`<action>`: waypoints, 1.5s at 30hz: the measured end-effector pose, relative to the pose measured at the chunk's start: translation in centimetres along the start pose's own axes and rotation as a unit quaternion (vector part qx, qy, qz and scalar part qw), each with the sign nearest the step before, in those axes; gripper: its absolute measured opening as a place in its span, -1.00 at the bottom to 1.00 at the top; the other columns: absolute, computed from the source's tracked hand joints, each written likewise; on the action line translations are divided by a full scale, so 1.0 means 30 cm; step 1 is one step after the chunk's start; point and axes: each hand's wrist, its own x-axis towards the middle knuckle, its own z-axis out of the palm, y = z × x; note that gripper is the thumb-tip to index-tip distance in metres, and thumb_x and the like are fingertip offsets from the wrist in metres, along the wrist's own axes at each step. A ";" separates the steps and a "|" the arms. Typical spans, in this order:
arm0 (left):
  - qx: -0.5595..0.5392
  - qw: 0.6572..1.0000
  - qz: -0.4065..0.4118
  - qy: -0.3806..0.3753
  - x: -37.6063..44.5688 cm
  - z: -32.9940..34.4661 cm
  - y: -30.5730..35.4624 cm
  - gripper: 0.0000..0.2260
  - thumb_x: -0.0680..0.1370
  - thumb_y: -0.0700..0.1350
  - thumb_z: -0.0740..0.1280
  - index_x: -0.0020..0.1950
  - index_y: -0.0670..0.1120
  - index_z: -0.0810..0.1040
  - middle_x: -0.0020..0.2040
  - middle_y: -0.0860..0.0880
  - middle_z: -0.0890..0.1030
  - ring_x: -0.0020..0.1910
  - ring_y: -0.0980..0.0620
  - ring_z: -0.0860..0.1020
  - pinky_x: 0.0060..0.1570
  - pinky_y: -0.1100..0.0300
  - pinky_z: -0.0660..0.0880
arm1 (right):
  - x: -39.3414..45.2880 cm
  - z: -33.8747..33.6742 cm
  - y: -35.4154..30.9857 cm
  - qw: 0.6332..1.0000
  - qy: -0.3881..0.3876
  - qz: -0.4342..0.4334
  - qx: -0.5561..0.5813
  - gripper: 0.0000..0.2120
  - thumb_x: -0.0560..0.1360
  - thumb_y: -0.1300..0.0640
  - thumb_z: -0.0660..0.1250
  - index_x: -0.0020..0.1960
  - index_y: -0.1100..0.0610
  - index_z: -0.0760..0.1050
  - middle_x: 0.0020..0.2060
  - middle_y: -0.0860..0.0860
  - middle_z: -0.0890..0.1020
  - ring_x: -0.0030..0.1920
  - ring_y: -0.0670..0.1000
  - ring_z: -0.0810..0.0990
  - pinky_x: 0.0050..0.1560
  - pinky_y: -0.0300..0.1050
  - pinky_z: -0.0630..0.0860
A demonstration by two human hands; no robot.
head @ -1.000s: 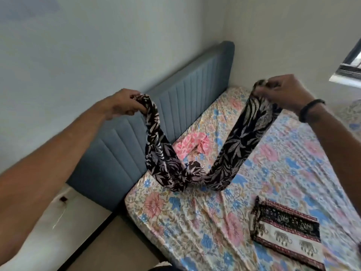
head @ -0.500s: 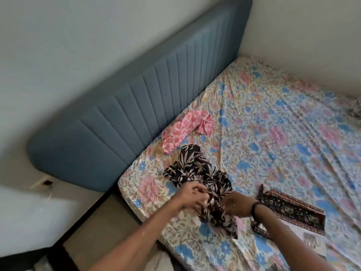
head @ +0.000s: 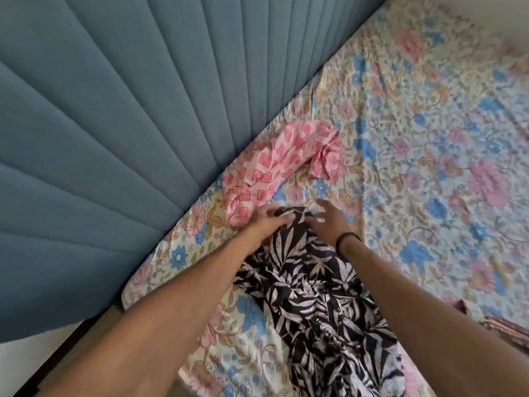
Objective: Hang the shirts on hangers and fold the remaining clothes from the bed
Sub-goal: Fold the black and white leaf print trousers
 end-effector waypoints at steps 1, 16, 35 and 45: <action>-0.006 0.999 -0.004 -0.040 0.022 -0.005 -0.002 -0.33 0.45 0.02 0.58 0.51 -0.06 0.43 0.31 -0.01 0.52 0.31 -0.02 0.48 0.45 0.00 0.38 | 0.001 0.025 0.015 0.999 -0.035 0.009 0.000 -0.37 0.61 0.12 0.42 0.61 0.04 0.25 0.25 0.13 0.66 0.05 0.10 0.68 0.02 -0.10 0.58; 0.384 0.861 0.297 -0.150 -0.594 -0.225 0.301 -0.75 0.45 0.08 0.50 0.03 0.09 0.51 -0.01 0.14 0.48 -0.06 0.25 0.45 -0.04 0.29 0.38 | -0.517 -0.103 -0.183 0.944 -0.083 -0.307 -0.092 -0.44 0.46 -0.03 0.57 0.38 0.02 0.45 0.27 -0.09 0.57 0.24 -0.07 0.54 0.30 -0.10 0.51; 0.644 0.652 0.309 0.256 -2.516 -0.648 1.119 -0.34 0.36 0.58 0.21 -0.11 0.01 0.70 -0.27 0.03 0.66 -0.19 -0.04 0.61 -0.15 0.18 0.52 | -1.669 -1.306 -1.136 0.750 -0.002 -0.607 -0.263 -0.60 0.58 -0.22 0.38 -0.21 0.09 0.52 -0.42 0.04 0.44 -0.38 -0.05 0.37 -0.34 -0.09 0.31; 0.646 0.558 0.357 0.379 -2.948 -0.747 1.217 -0.80 0.61 0.06 0.39 0.02 -0.05 0.68 -0.19 0.00 0.69 -0.21 0.02 0.59 -0.04 0.00 0.55 | -2.024 -1.390 -1.372 0.671 0.173 -0.660 -0.290 -0.76 0.48 -0.31 0.32 -0.13 -0.18 0.59 -0.32 -0.27 0.63 -0.30 -0.16 0.58 -0.32 -0.21 0.41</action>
